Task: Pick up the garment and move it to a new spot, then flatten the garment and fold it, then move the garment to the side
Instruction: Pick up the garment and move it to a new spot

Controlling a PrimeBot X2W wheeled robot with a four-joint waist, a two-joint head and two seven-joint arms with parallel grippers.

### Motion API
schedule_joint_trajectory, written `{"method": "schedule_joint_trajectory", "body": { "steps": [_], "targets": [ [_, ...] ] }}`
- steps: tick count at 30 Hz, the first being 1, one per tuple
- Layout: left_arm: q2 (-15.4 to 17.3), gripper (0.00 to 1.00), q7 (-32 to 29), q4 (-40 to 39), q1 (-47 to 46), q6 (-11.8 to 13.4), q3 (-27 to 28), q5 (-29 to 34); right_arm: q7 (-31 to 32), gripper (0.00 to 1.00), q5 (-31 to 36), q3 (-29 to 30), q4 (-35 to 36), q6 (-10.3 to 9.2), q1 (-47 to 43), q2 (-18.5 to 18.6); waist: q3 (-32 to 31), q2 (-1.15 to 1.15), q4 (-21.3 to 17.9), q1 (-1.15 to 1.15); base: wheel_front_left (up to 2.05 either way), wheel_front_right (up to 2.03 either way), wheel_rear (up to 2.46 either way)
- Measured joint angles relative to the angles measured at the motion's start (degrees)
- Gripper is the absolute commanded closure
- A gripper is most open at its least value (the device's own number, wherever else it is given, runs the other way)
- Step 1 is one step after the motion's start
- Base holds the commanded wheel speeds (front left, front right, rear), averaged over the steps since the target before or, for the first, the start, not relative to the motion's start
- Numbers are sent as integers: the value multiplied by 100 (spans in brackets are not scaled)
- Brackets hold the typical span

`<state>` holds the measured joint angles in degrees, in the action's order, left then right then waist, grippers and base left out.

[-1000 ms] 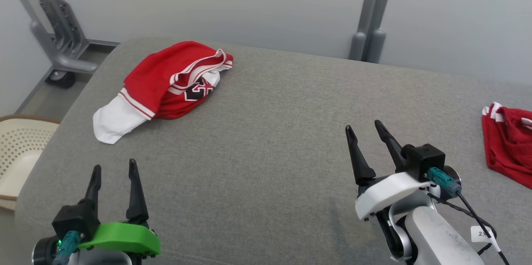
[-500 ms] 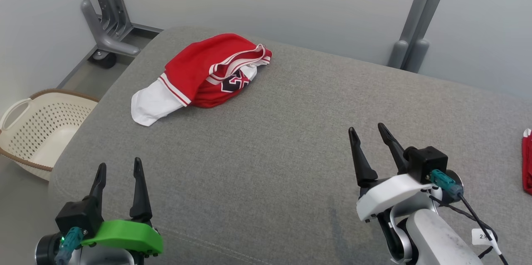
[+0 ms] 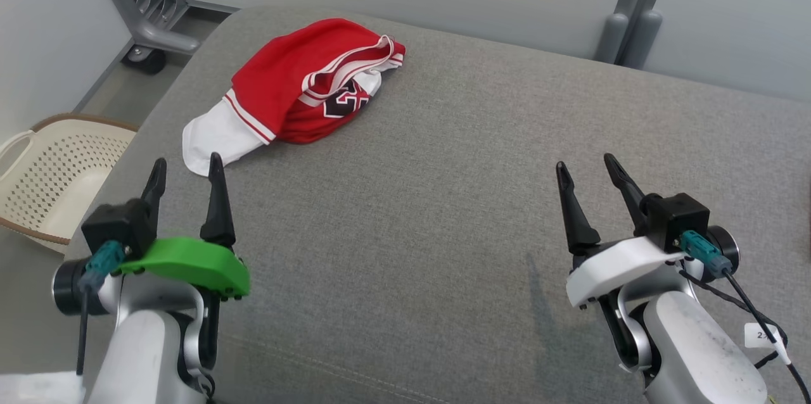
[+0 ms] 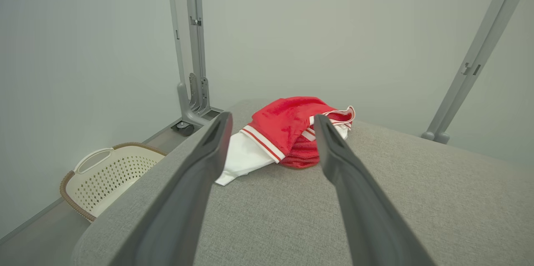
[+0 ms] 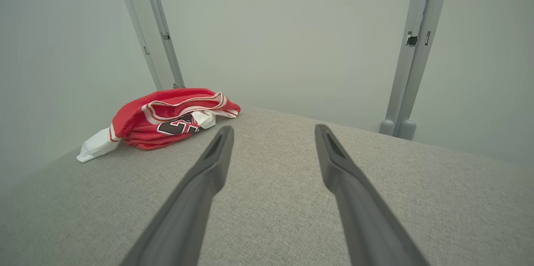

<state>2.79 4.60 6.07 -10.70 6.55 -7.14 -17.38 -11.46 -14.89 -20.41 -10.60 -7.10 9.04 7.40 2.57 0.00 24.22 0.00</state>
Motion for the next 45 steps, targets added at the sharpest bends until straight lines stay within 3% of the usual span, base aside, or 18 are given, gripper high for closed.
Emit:
{"method": "schedule_joint_trajectory", "body": {
  "steps": [12,25,37,45],
  "targets": [
    [212,0,-877,995,-1668,1,108,77,328,0,234,-64,324,-3,453,120,467,0,-366,0,0,0,0],
    [403,0,-1746,1884,-2861,2,78,359,606,0,497,94,899,-4,804,363,1167,0,-1081,0,0,0,0],
    [566,0,-2104,2740,-3420,32,454,582,800,0,703,110,1426,7,1419,572,1865,0,-1744,0,0,0,0],
    [709,0,-2154,3251,-3767,37,914,1048,907,0,790,31,1650,104,1609,671,2292,0,-2023,0,0,0,0]
  ]
}}
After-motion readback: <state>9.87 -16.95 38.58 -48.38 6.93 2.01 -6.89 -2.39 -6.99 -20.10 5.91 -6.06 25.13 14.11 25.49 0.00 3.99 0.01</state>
